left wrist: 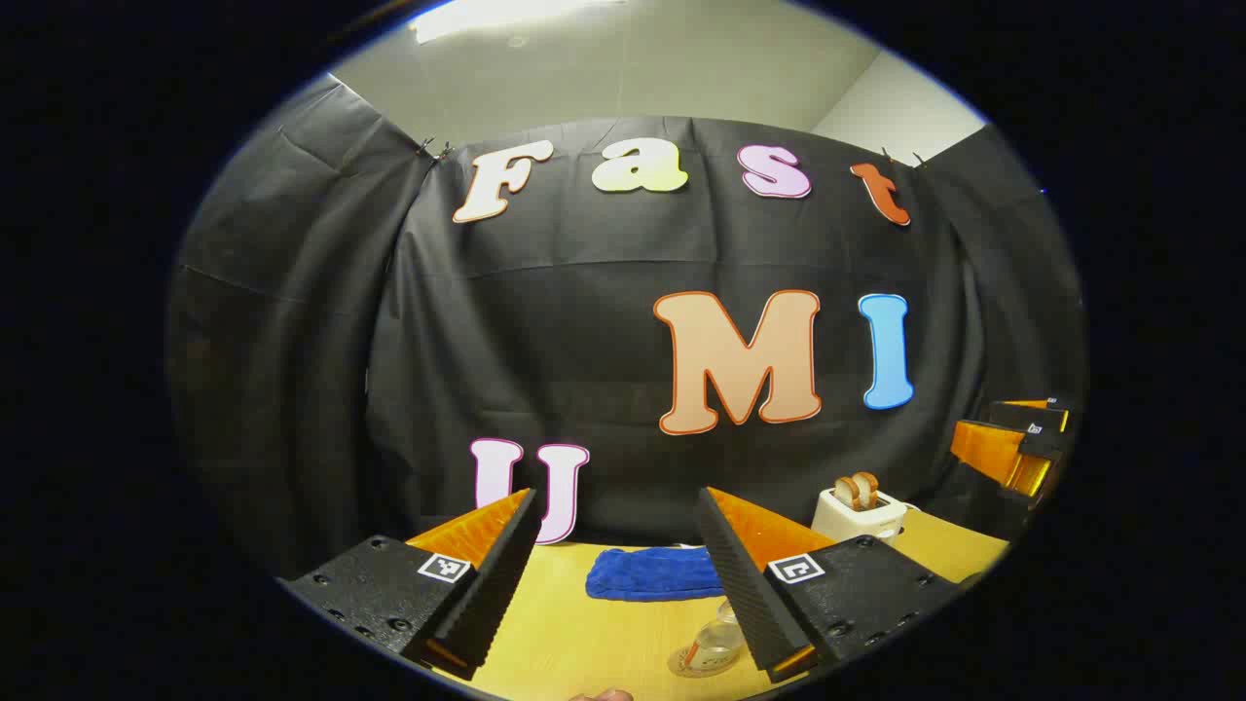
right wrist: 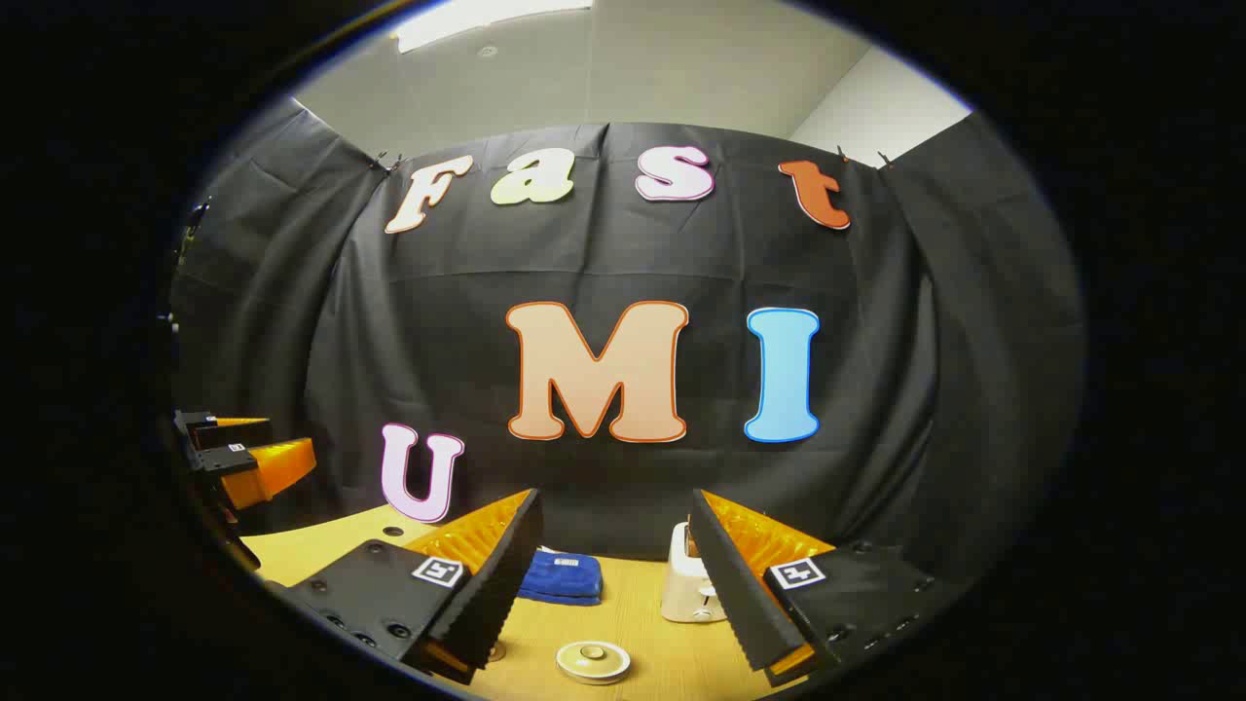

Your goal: Open the teacup lid with one hand, grasp the water bottle and pour water into the teacup with the other hand; after pouring, place the water bottle on the coaster and then close the teacup lid.

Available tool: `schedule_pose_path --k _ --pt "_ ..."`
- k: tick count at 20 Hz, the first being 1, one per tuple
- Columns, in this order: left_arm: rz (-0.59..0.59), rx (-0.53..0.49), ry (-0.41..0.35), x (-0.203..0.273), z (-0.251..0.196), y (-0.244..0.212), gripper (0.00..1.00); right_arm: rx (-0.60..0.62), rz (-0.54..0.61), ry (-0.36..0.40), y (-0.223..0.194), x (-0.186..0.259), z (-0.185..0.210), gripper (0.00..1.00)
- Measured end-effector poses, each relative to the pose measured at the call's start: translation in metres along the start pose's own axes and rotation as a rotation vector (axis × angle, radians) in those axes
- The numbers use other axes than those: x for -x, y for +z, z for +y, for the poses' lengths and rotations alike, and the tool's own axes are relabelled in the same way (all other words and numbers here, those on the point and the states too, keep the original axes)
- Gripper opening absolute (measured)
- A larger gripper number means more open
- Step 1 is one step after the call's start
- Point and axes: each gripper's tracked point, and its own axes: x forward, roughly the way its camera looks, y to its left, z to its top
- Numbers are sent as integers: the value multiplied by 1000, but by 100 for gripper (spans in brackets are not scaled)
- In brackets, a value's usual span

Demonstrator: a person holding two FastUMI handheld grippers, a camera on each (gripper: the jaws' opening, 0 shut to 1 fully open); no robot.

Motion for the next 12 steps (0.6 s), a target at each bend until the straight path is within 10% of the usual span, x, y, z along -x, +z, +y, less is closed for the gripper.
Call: schedule_pose_path --k 12 --pt "-15 -11 17 2 3 4 92 22 24 24 -11 -6 -3 100"
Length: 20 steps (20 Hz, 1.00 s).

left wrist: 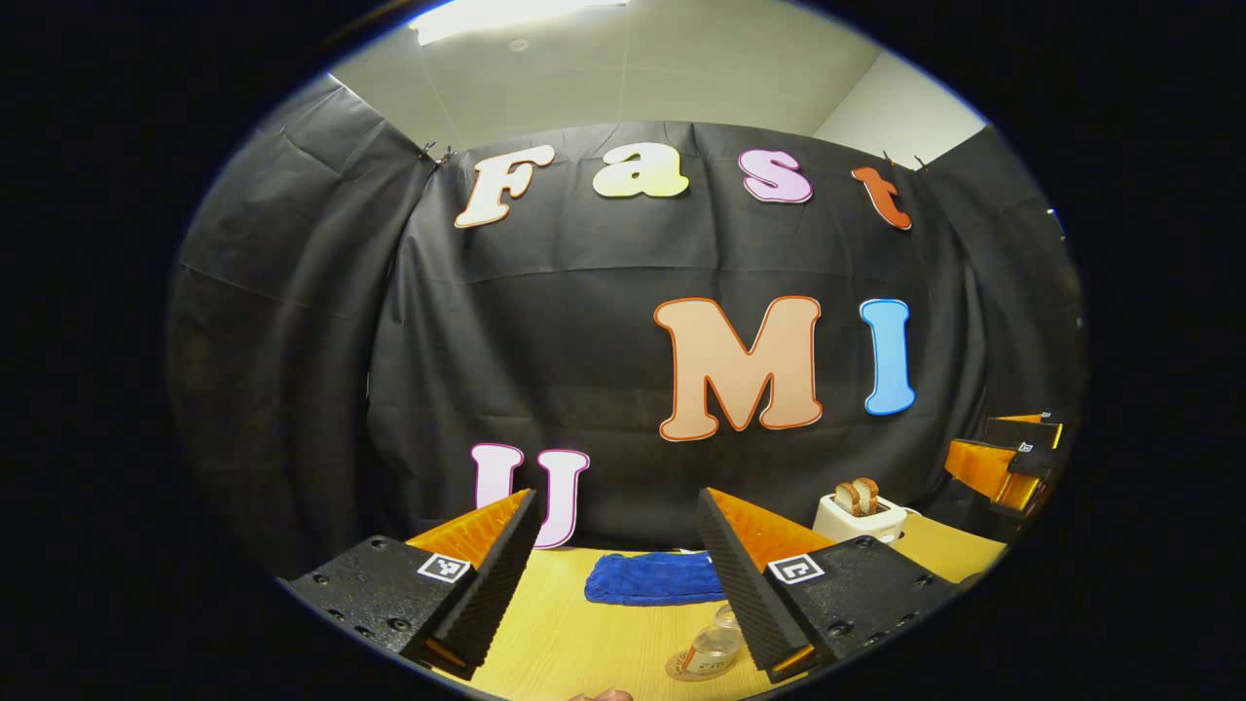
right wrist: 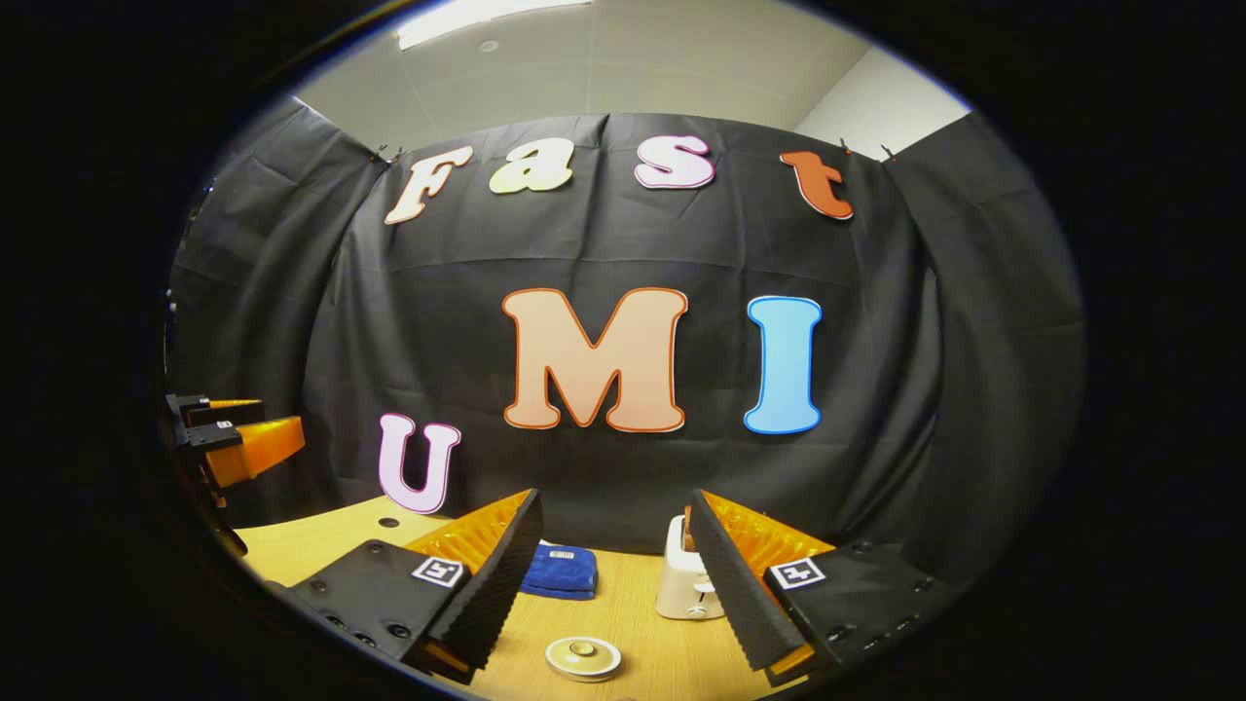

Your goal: Open the teacup lid with one hand, grasp the water bottle and pour water into the teacup with the other hand; after pouring, place the water bottle on the coaster and then close the teacup lid.

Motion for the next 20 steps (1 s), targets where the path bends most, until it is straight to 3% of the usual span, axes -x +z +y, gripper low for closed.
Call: schedule_pose_path --k 2,8,9,11,12,15,18,20 --pt "-5 -2 4 1 1 2 95 8 5 8 -2 -1 2 100" --pt "1 2 22 7 6 -1 92 0 40 33 -16 -3 6 94" --pt "1 0 25 8 7 0 92 1 44 33 -19 -4 5 100" --pt "-4 -4 26 11 6 2 92 2 59 42 -28 -7 5 100" --pt "-9 -6 27 12 6 4 92 3 69 50 -36 -8 6 97" --pt "-20 -14 29 16 6 8 92 17 117 70 -62 -15 6 100" --pt "-23 -20 34 21 8 11 92 26 186 90 -94 -22 8 94" --pt "-28 -28 44 24 11 13 92 31 232 99 -115 -27 8 100"
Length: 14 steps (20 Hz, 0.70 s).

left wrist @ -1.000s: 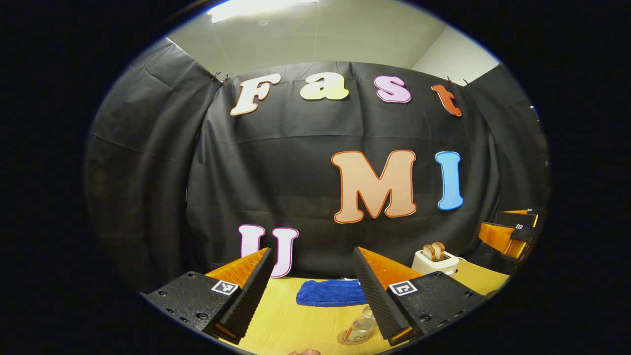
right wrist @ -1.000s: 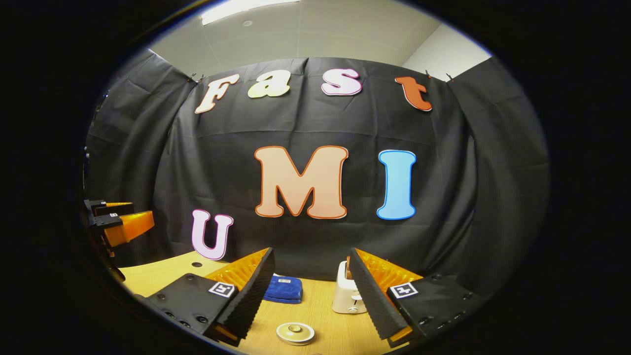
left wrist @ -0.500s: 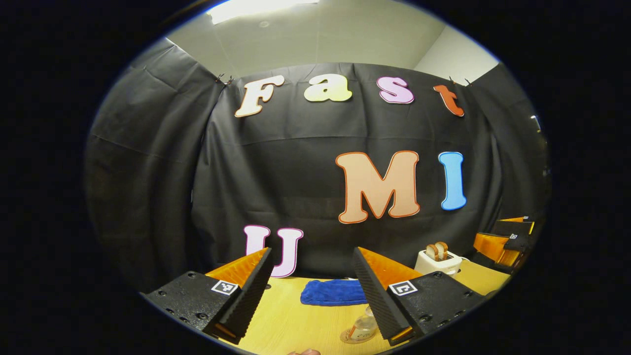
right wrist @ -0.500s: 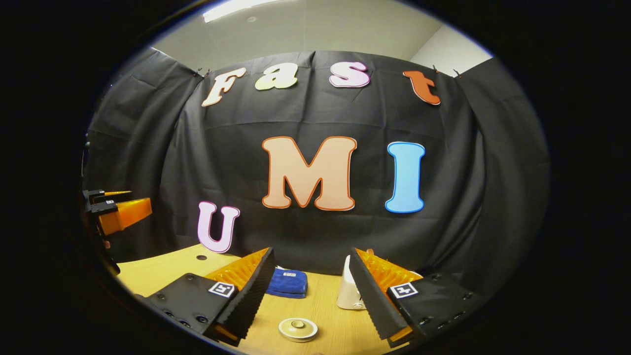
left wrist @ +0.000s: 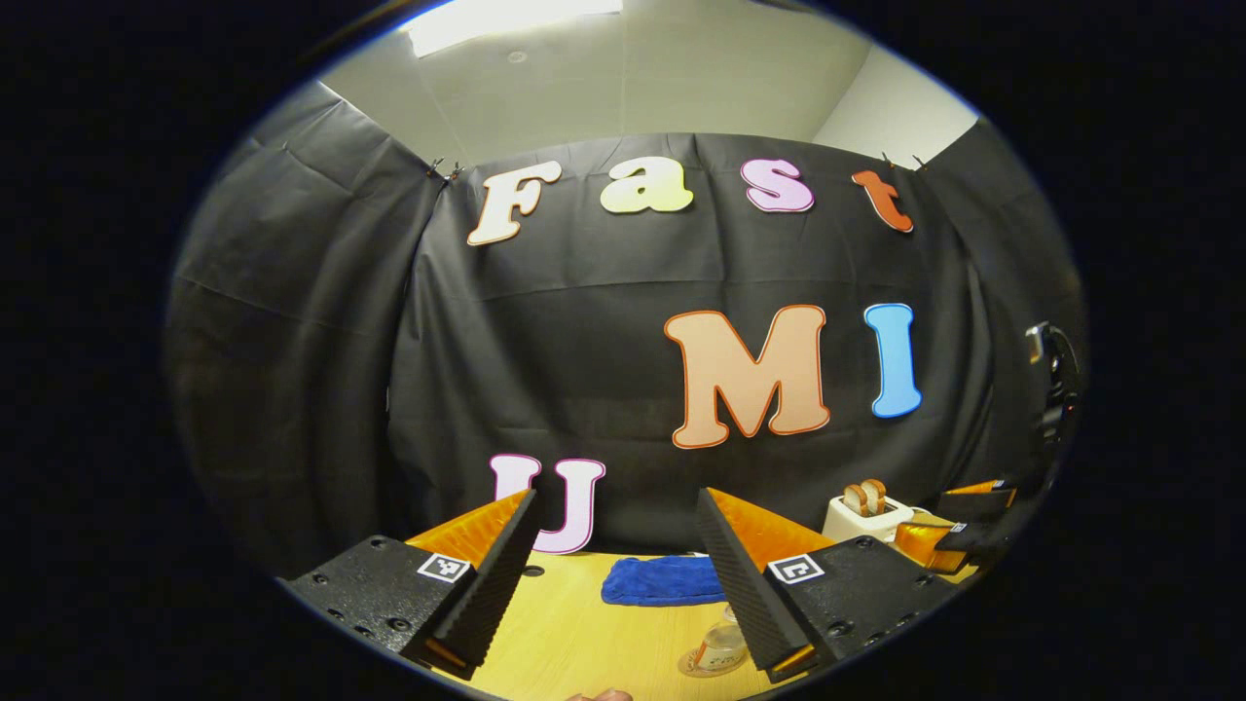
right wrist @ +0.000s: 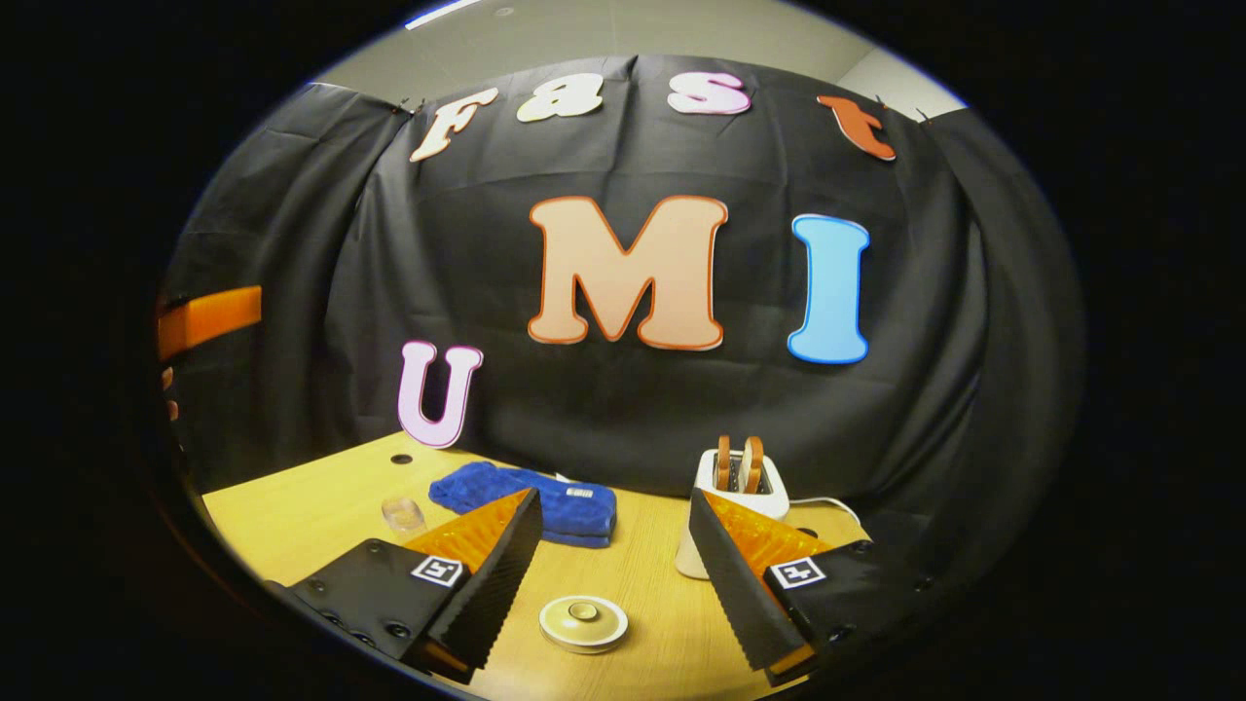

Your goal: Open the teacup lid with one hand, grasp the water bottle and pour water into the teacup with the other hand; after pouring, place the water bottle on the coaster and then close the teacup lid.

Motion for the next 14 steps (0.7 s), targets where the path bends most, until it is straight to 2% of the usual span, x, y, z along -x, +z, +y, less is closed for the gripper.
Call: schedule_pose_path --k 4,5,7,8,9,13,14 --pt "-1 -16 23 6 8 2 95 18 88 8 -37 -15 2 94" --pt "1 -18 29 6 10 1 92 18 111 13 -47 -19 5 98" --pt "7 -22 41 9 14 0 94 16 163 23 -67 -26 9 98" --pt "8 -23 46 10 16 1 95 11 194 27 -77 -28 10 94" --pt "11 -25 50 12 18 -1 95 7 221 31 -88 -31 12 100" --pt "25 -29 61 16 21 -4 92 -1 344 53 -131 -40 19 100" --pt "28 -30 64 16 22 -6 92 -1 374 60 -141 -40 21 97"
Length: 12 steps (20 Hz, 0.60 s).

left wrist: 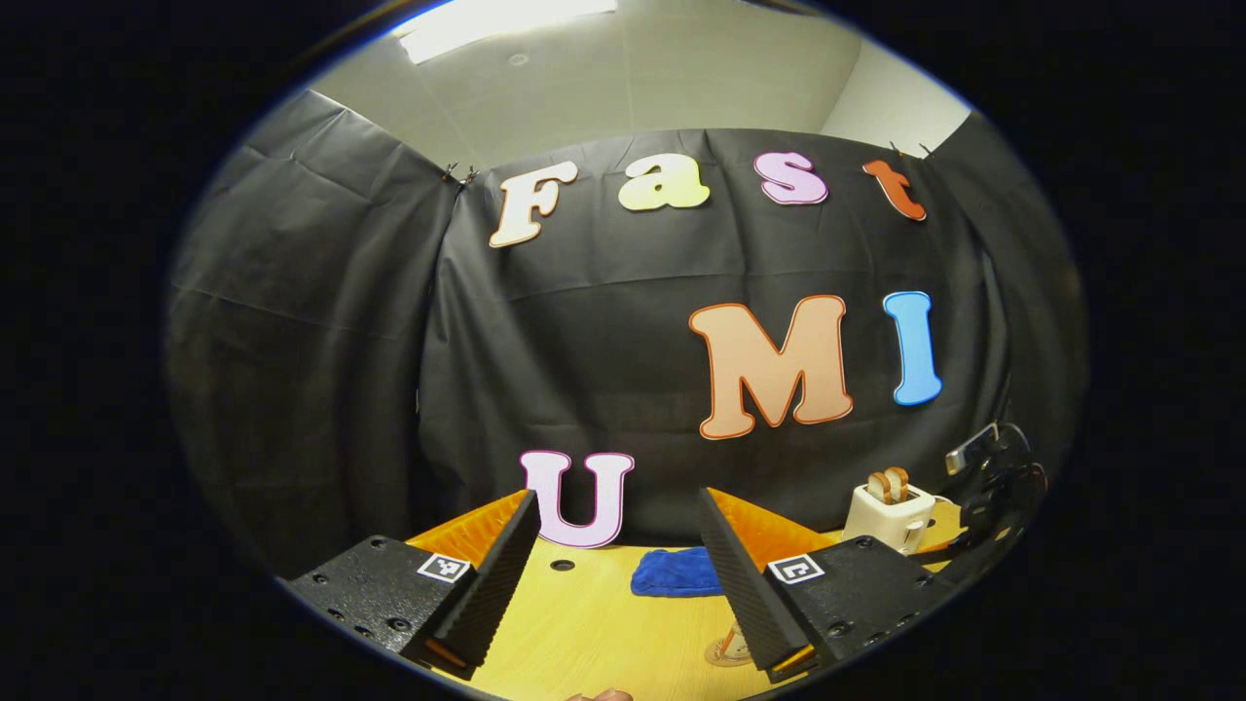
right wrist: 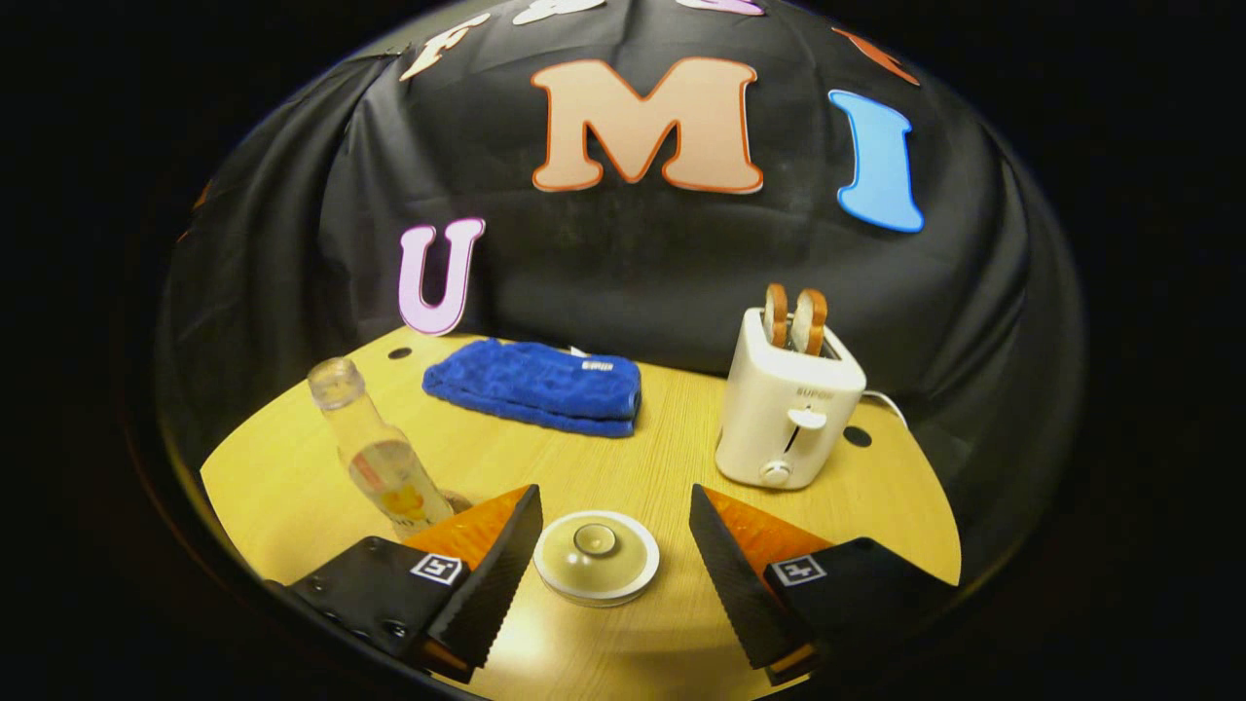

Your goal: Open the teacup lid with one hand, grasp the water bottle and pour water into the teacup with the other hand; after pouring, place the water bottle on the coaster and then close the teacup lid.

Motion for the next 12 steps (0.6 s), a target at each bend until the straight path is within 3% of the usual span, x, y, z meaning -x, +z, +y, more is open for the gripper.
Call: schedule_pose_path --k 8,10,12 --pt "11 -20 9 3 4 -2 92 2 90 10 -30 -20 5 97" --pt "12 -25 12 3 5 -2 94 5 101 8 -33 -24 6 83" --pt "15 -30 15 2 6 -3 92 8 114 12 -37 -26 8 75"
